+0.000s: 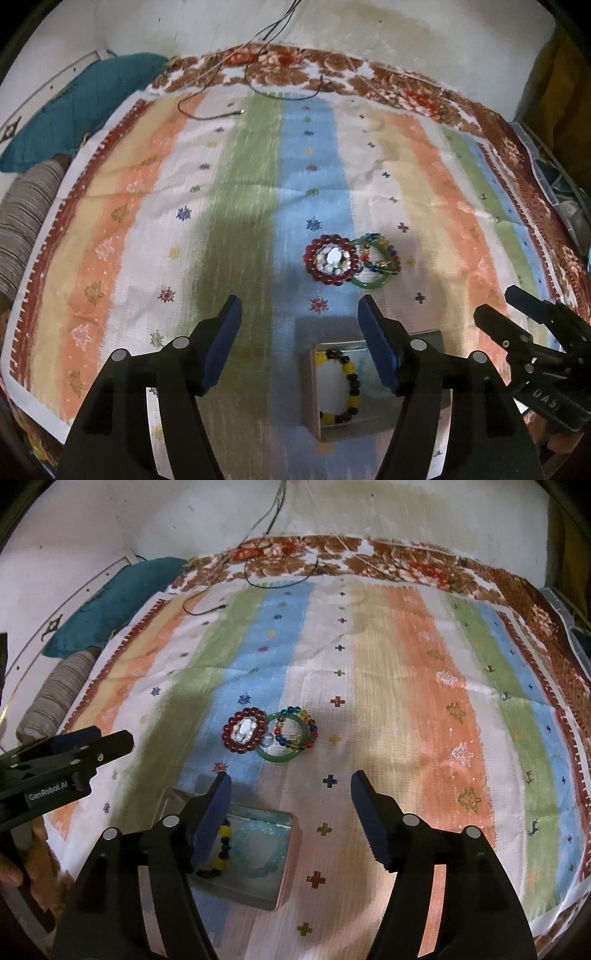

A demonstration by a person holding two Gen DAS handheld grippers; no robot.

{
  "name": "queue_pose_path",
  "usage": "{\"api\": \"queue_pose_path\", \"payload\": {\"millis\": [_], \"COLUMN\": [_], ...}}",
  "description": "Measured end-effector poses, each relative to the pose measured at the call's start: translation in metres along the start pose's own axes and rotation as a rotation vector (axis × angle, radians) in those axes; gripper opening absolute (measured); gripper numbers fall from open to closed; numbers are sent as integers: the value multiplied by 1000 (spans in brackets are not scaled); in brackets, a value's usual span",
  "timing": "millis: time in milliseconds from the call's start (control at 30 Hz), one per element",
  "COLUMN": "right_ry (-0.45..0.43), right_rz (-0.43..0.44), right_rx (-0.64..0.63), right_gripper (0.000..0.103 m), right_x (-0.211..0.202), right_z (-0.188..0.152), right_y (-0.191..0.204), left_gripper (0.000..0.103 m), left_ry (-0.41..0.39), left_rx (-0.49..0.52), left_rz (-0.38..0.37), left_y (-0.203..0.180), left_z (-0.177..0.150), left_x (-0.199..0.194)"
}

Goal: Organize jewelry
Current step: 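Move both open tools back to the remaining bracelets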

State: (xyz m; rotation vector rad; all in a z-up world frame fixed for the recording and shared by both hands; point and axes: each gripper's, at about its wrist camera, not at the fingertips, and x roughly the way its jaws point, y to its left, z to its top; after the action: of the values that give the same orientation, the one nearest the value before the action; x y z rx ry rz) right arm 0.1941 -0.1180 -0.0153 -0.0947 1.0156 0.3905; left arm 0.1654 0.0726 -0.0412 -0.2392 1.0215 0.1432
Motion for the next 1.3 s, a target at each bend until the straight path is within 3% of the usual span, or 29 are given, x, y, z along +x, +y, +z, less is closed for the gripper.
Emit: {"api": "queue_pose_path", "payload": {"millis": [200, 400, 600, 1300], "right_ry": [28, 31, 54, 123], "right_rz": [-21, 35, 20, -2], "right_rx": [23, 54, 42, 80], "right_gripper": [75, 82, 82, 82], "right_x": [18, 28, 44, 93], "right_z": [4, 12, 18, 28], "right_y": [-9, -12, -11, -27], "left_gripper": [71, 72, 74, 75], "left_ry": [15, 67, 94, 152], "left_rx": [1, -5, -38, 6], "left_rz": [-4, -26, -47, -32], "left_y": [0, 2, 10, 17], "left_z": [8, 12, 17, 29], "left_x": [17, 45, 66, 119]}}
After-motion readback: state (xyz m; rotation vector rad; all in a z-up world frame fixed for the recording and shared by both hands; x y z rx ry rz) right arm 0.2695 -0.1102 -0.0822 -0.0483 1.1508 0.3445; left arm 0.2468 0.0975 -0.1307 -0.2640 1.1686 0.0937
